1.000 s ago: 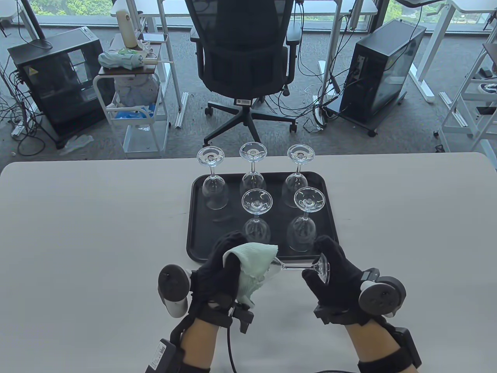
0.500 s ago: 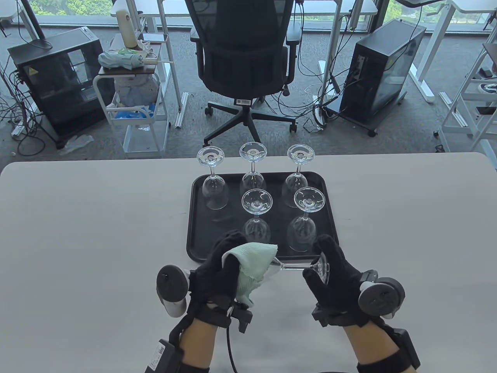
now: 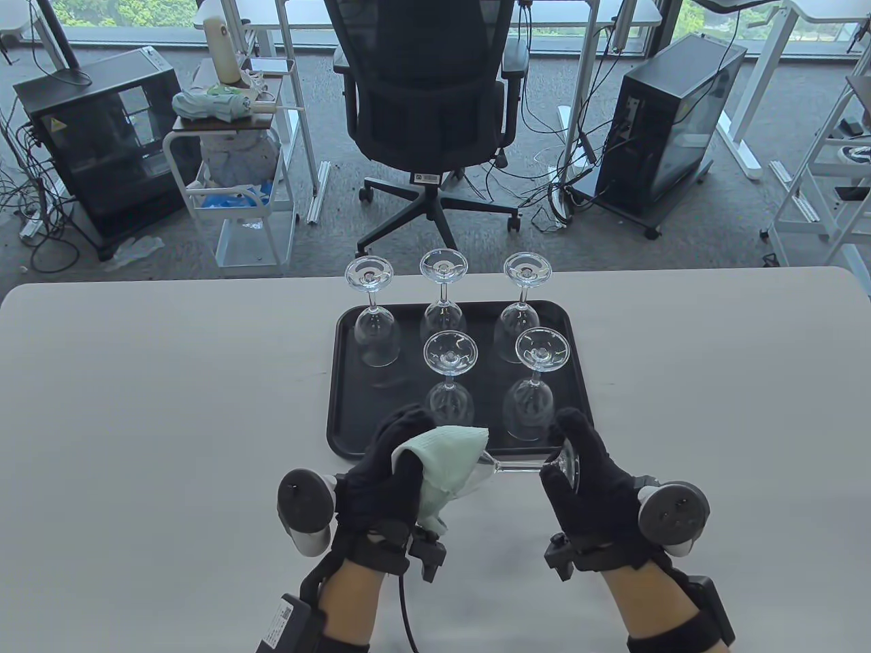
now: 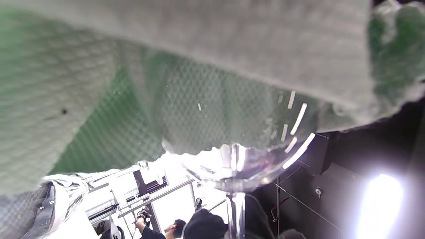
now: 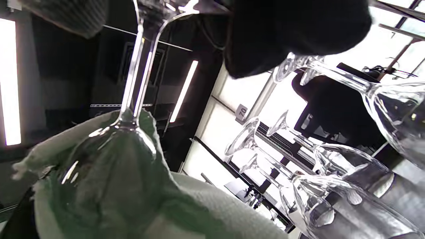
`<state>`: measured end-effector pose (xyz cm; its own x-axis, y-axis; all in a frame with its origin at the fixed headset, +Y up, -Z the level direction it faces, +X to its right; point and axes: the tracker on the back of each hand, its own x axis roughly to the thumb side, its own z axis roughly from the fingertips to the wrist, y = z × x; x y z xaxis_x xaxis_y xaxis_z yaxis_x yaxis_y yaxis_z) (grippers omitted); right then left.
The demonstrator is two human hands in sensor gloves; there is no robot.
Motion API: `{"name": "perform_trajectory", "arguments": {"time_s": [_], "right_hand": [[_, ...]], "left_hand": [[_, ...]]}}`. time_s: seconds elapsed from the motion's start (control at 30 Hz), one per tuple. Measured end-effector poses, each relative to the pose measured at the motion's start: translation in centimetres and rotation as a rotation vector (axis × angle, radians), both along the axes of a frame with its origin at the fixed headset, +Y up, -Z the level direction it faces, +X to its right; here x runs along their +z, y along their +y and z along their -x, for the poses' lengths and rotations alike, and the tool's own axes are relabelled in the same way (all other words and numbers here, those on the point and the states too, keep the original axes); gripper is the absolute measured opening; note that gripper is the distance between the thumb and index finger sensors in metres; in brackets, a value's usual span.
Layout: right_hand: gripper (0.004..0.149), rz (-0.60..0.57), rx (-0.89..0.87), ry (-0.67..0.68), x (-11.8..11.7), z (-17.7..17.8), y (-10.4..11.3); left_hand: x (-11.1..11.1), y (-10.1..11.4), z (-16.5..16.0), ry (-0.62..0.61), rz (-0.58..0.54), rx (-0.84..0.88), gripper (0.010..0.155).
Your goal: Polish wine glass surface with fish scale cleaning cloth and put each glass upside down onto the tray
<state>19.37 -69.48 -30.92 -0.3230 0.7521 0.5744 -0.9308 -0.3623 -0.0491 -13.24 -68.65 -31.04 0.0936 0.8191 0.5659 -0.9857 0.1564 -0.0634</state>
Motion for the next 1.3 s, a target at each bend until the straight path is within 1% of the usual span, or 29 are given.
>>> {"name": "perform_trajectory", "arguments": {"time_s": [0.03, 0.07, 0.13, 0.23, 0.3, 0.33, 0.43, 0.47, 0.5, 0.6, 0.67, 0.73, 0.83, 0.97, 1.03, 1.07, 1.13, 1.17, 1.2, 1.27, 1.3], "right_hand": [[0.079, 0.049, 0.002, 0.010, -0.2, -0.1, -0.2], [0.079, 0.067, -0.023, 0.033, -0.2, -0.1, -0.3], [0.077, 0.061, -0.024, -0.003, -0.1, 0.0, -0.3], [0.075, 0.041, 0.010, -0.043, 0.0, 0.0, -0.1], [0.074, 0.038, -0.002, -0.059, 0.1, -0.2, -0.1], [0.074, 0.044, -0.005, -0.060, 0.0, -0.3, -0.1], [0.074, 0.047, 0.001, -0.072, -0.1, -0.5, -0.1], [0.074, 0.049, -0.001, -0.070, -0.1, -0.5, -0.1], [0.074, 0.055, -0.006, -0.064, -0.2, -0.5, -0.1], [0.075, 0.066, -0.014, -0.057, -0.3, -0.4, -0.2], [0.074, 0.071, -0.014, -0.052, -0.4, -0.4, -0.3], [0.074, 0.073, -0.015, -0.051, -0.4, -0.4, -0.3], [0.074, 0.075, -0.016, -0.050, -0.4, -0.4, -0.3], [0.076, 0.066, -0.020, -0.062, -0.2, -0.5, -0.2], [0.078, 0.035, 0.000, -0.066, 0.3, -0.2, 0.6], [0.079, -0.024, 0.055, -0.096, 0.9, 0.1, 1.4], [0.083, -0.103, 0.130, -0.147, 1.5, 1.0, 2.9], [0.083, -0.150, 0.212, -0.181, 2.0, 2.2, 4.3], [0.083, -0.179, 0.280, -0.208, 2.2, 3.2, 5.2], [0.084, -0.257, 0.427, -0.230, 2.2, 6.6, 7.5], [0.083, -0.264, 0.500, -0.255, 2.2, 8.2, 8.3]], "left_hand": [[0.0, 0.0, 0.0, 0.011, -0.015, -0.017, 0.058], [0.0, 0.0, 0.1, 0.012, -0.022, -0.022, 0.058], [-0.2, -0.1, 0.2, -0.018, -0.011, -0.009, 0.058], [-0.2, 0.2, 1.1, 0.043, -0.006, 0.028, 0.055], [-0.2, 0.7, 2.6, 0.083, -0.012, 0.072, 0.052], [-0.2, 1.1, 3.9, 0.108, -0.013, 0.116, 0.051], [0.0, 1.7, 7.2, 0.159, -0.010, 0.175, 0.050], [0.2, 1.8, 8.8, 0.205, -0.006, 0.189, 0.050], [0.3, 1.7, 10.5, 0.253, -0.003, 0.187, 0.050], [0.5, 1.3, 14.2, 0.352, 0.008, 0.179, 0.049], [0.7, 0.7, 16.6, 0.386, 0.028, 0.202, 0.049], [0.9, 0.0, 18.2, 0.401, 0.044, 0.252, 0.049], [1.1, -0.4, 19.1, 0.414, 0.051, 0.298, 0.049], [1.0, -0.4, 18.8, 0.425, 0.054, 0.277, 0.049], [1.0, -0.4, 18.7, 0.423, 0.055, 0.271, 0.049], [1.0, -0.5, 18.6, 0.427, 0.051, 0.280, 0.050], [1.0, -0.6, 18.7, 0.429, 0.050, 0.291, 0.050], [1.0, -0.7, 18.9, 0.422, 0.051, 0.296, 0.050], [1.0, -0.7, 19.0, 0.420, 0.052, 0.305, 0.050], [1.0, -0.7, 19.3, 0.414, 0.051, 0.333, 0.050], [1.0, -0.7, 19.4, 0.411, 0.051, 0.339, 0.050]]}}
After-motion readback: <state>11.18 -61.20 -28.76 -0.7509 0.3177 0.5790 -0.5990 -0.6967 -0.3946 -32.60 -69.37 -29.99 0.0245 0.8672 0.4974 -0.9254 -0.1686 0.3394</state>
